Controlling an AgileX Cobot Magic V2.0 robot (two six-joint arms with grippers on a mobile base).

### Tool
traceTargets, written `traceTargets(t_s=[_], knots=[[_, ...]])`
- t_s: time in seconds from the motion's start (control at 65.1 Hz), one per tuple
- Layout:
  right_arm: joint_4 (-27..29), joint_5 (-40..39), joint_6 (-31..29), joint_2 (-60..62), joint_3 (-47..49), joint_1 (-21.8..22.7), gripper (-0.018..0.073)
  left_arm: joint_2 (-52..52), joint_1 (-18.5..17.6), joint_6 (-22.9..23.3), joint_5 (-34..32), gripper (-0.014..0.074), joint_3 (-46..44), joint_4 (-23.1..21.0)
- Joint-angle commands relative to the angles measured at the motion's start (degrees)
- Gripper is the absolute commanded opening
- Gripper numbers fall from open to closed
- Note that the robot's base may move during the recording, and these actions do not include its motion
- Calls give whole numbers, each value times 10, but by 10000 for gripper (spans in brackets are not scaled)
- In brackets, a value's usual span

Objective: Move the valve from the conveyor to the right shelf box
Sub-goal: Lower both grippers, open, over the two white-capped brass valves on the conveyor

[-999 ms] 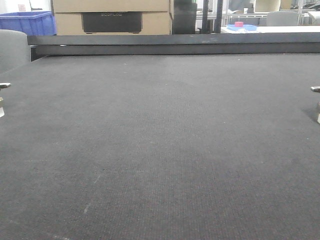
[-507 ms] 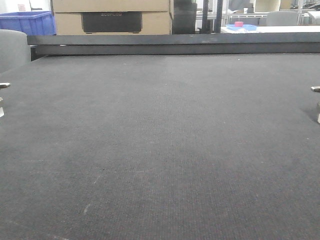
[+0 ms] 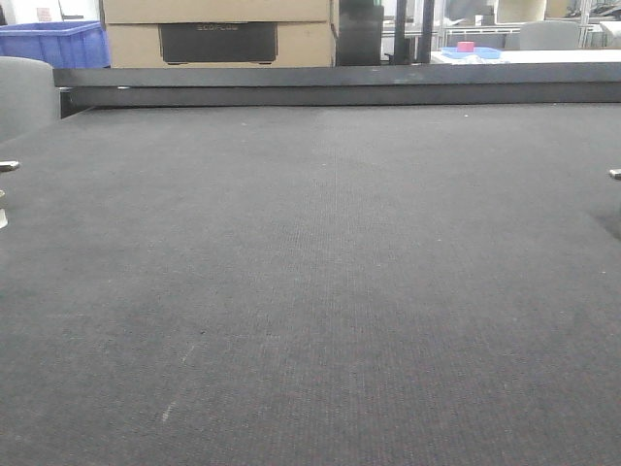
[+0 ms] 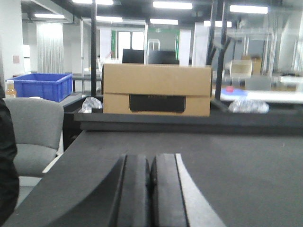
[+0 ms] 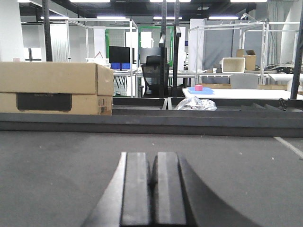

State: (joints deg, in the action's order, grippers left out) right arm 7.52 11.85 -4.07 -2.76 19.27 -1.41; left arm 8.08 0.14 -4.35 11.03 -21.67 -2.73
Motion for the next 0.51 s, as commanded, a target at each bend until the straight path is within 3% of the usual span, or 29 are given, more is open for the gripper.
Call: traceTargets(t_s=[0.0,0.092,0.184,0.246,0.369,0.492], knots=[[2,23,-2,-42,46,3,35,61,2,-1,53,133,-59,24],[2,22,-2,-93,76,3,272,130,2,-1,58,338,-107,24],[-3,17,-3,-146,92,3,484,196,2,-1,63,472,-145,12],[-17,3,-4,-181,93,3,579,237,2,-1,81,556,-173,-2],[-25,-28,-4,-243,107,3,570,306,1,5,119,601,-235,-8],[-25,72,-4,-335,193,3,570,357,-19,5,152,601,-289,-11]])
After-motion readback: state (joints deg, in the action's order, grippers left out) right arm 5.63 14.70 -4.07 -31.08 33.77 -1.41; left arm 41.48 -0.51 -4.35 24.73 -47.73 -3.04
